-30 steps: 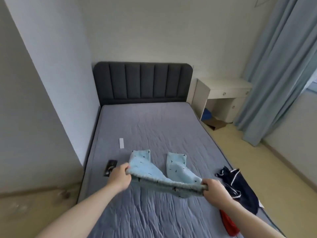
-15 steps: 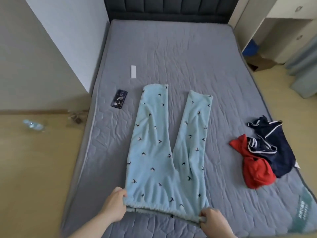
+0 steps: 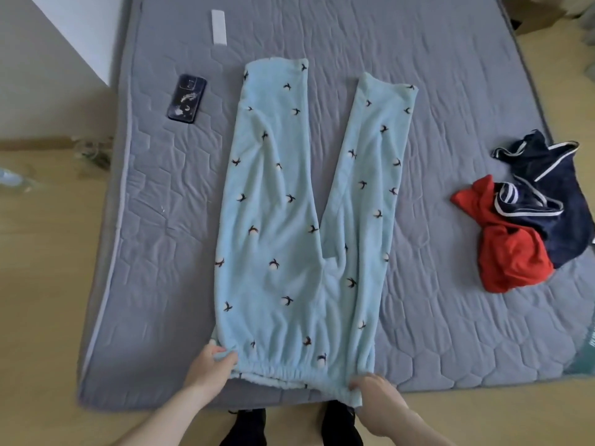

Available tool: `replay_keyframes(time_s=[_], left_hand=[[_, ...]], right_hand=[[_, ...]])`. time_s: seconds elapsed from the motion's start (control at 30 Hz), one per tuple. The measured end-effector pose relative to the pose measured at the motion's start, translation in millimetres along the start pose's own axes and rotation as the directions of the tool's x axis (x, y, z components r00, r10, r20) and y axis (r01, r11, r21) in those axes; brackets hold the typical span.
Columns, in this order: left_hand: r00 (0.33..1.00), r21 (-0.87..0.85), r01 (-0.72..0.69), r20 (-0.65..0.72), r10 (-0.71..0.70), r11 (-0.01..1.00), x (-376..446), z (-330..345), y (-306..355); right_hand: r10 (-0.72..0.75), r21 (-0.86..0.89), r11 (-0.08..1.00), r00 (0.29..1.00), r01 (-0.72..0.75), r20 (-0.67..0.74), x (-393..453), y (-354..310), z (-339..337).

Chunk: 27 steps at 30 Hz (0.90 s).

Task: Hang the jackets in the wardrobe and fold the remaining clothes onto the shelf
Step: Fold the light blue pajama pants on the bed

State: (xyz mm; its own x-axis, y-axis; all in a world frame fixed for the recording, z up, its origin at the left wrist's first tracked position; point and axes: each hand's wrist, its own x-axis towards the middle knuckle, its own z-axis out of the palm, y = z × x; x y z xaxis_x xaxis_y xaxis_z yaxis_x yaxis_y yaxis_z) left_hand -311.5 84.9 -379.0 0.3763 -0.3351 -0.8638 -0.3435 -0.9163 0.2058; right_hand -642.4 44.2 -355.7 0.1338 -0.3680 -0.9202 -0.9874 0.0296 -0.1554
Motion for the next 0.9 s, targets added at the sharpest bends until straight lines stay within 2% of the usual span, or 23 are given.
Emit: replay_keyframes(time_s=[0.13, 0.2, 0.3, 0.37, 0.43, 0.53, 0.7, 0.8, 0.87, 0.9], left_hand=[[0.989, -0.080, -0.006, -0.146, -0.005, 0.997, 3.1, 5.5, 9.0], [0.979, -0.184, -0.023, -0.201, -0.014, 0.983, 0.2, 6.7, 15.6], [0.986, -0.355, -0.053, -0.166, -0.006, 0.934, -12.1, 11.4, 37.1], [0.980, -0.326, -0.173, -0.151, 0.129, 0.929, -27.8, 19.9, 55.7], [0.933, -0.135, -0.353, -0.127, 0.338, 0.926, -48.1, 30.0, 74.4], [0.824, 0.122, -0.563, -0.001, 0.567, 0.818, -75.1, 54.4, 98.3], [0.653, 0.228, -0.757, 0.220, 0.725, 0.612, -96.4, 108.3, 129.9], [0.587, 0.371, -0.808, 0.424, 0.690, 0.458, -99.3, 134.1, 141.0], [0.543, 0.424, -0.837, 0.575, 0.612, 0.345, -99.6, 148.1, 147.2], [0.533, 0.429, -0.845, 0.634, 0.561, 0.319, -101.1, 155.5, 151.6]], right_hand=[[0.050, 0.103, 0.993, 0.999, -0.050, 0.002, 10.8, -0.5, 2.0], [0.060, 0.173, 0.983, 0.998, -0.054, -0.029, 13.4, -0.4, -4.2], [0.103, 0.362, 0.930, 0.990, -0.060, -0.099, 15.1, 6.0, -19.1], [0.127, 0.450, 0.892, 0.981, -0.050, -0.143, 13.3, 14.1, -32.8], [0.159, 0.523, 0.852, 0.968, -0.034, -0.196, 12.0, 23.7, -48.0], [0.231, 0.640, 0.767, 0.950, -0.045, -0.211, 11.2, 39.4, -70.0], [0.324, 0.782, 0.623, 0.906, 0.012, -0.272, 10.7, 62.7, -100.8], [0.343, 0.813, 0.582, 0.897, 0.031, -0.280, 13.6, 76.1, -107.8], [0.336, 0.813, 0.582, 0.903, 0.025, -0.268, 18.6, 85.3, -107.6], [0.334, 0.812, 0.584, 0.906, 0.018, -0.260, 21.7, 89.2, -106.6]])
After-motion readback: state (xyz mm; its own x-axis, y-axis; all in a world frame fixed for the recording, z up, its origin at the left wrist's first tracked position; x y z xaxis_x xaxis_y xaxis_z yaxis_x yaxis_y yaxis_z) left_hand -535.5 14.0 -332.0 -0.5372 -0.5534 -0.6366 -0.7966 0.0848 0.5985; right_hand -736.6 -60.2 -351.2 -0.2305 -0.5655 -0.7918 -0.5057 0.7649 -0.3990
